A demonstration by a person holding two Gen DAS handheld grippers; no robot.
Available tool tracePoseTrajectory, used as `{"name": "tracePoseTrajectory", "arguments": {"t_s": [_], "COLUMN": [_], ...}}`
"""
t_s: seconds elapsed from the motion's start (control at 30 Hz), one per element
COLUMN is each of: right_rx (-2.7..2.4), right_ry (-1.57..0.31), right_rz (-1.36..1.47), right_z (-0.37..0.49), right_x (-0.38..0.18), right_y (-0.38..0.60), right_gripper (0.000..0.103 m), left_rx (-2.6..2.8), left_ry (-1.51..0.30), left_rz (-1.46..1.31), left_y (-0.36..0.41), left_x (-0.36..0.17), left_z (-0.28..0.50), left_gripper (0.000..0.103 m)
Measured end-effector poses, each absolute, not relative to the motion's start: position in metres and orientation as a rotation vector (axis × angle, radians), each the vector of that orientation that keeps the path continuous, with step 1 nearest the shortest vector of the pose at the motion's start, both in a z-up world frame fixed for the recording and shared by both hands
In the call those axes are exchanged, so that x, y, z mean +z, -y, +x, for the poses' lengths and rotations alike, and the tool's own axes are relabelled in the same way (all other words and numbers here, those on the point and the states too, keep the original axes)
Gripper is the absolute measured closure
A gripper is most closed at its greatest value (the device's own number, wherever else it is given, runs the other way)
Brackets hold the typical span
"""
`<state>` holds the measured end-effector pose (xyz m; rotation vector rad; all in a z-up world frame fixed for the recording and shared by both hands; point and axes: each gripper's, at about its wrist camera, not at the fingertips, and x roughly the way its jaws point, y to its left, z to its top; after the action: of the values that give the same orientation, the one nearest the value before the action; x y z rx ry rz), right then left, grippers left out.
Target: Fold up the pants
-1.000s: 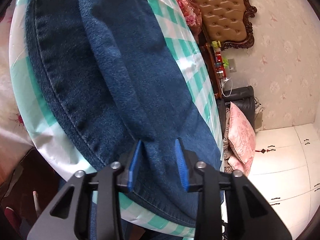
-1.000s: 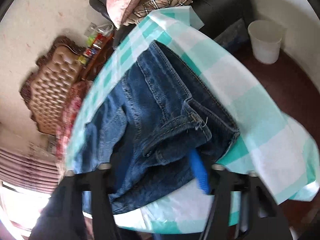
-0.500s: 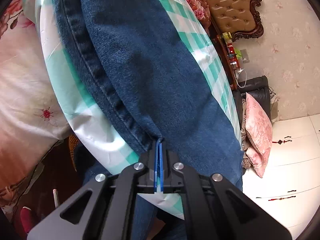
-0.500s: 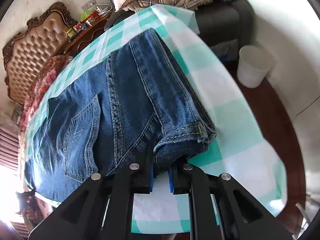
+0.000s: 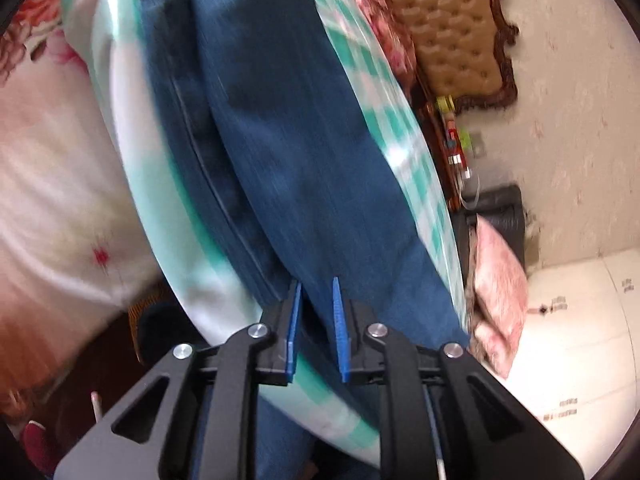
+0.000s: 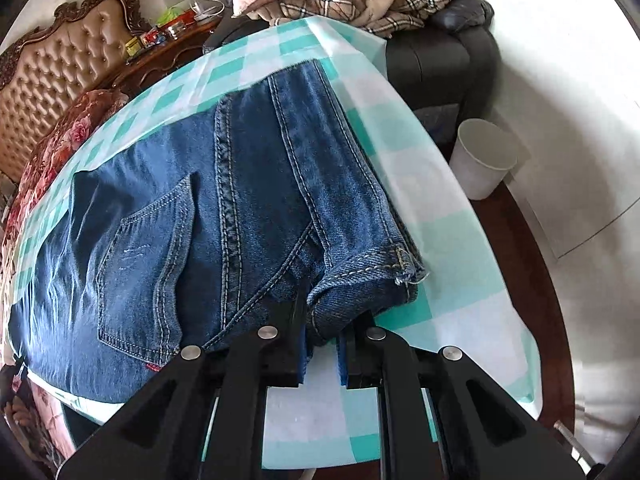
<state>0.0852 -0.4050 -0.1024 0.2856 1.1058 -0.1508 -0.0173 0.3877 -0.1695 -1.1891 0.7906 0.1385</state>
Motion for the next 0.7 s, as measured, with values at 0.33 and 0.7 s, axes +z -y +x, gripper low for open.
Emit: {"name": "tracePoseTrajectory", "arguments": {"t_s": [0.33, 0.7], "right_rx": [-0.153, -0.151], "right_ry": [-1.110, -1.122], "right_rz": [0.287, 0.308], "right_z": [0.088, 0.092], "right_x": [-0.104, -0.104], "right_y": [0.404, 0.409], "right_gripper": [0.092, 0.092], "left_rx": [0.208, 0.366], "left_ry": [-0.604, -0.767], "left_rz": [-1.281, -1.102], "left_y": [-0.483, -0.477], "left_x": [-0.166, -0.127], "left_z": [-0.024, -0.032], "left_gripper": [0.088, 0.101]}}
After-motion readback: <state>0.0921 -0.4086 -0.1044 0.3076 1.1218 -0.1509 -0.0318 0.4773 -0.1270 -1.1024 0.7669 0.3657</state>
